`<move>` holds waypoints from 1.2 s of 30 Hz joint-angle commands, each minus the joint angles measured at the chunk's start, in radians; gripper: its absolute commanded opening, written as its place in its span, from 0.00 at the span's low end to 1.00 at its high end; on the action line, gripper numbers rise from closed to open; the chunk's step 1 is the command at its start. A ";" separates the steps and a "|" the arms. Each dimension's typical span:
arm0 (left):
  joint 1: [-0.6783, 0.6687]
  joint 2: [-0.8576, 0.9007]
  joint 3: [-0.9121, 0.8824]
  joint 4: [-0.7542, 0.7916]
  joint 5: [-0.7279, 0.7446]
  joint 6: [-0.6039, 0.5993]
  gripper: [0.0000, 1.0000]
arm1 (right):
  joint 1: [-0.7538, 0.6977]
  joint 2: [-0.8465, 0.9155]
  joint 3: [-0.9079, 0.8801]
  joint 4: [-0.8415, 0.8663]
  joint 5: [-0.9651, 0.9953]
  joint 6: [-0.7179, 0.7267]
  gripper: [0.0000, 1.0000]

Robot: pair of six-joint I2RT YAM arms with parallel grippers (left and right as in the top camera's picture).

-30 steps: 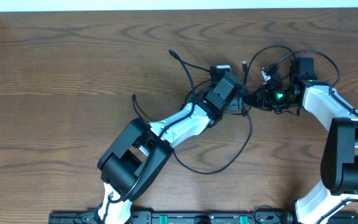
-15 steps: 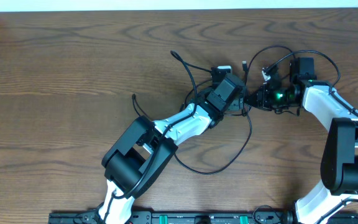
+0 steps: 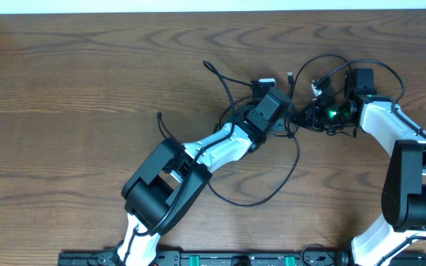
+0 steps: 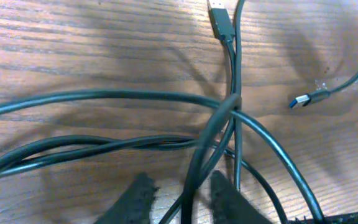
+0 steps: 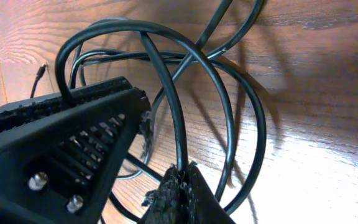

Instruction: Untangle cables

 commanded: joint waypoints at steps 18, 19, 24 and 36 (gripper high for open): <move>-0.002 -0.069 0.013 -0.131 -0.020 0.035 0.07 | 0.004 0.002 0.002 0.000 0.003 -0.022 0.01; -0.002 -0.084 0.013 -0.148 -0.020 0.050 0.08 | 0.004 0.002 0.002 0.000 0.013 -0.022 0.01; 0.002 -0.199 0.013 -0.251 -0.021 0.130 0.07 | 0.003 0.002 0.002 0.000 0.013 -0.022 0.01; 0.109 -0.513 0.013 -0.466 -0.020 0.161 0.07 | 0.002 0.002 0.002 -0.005 0.039 -0.021 0.01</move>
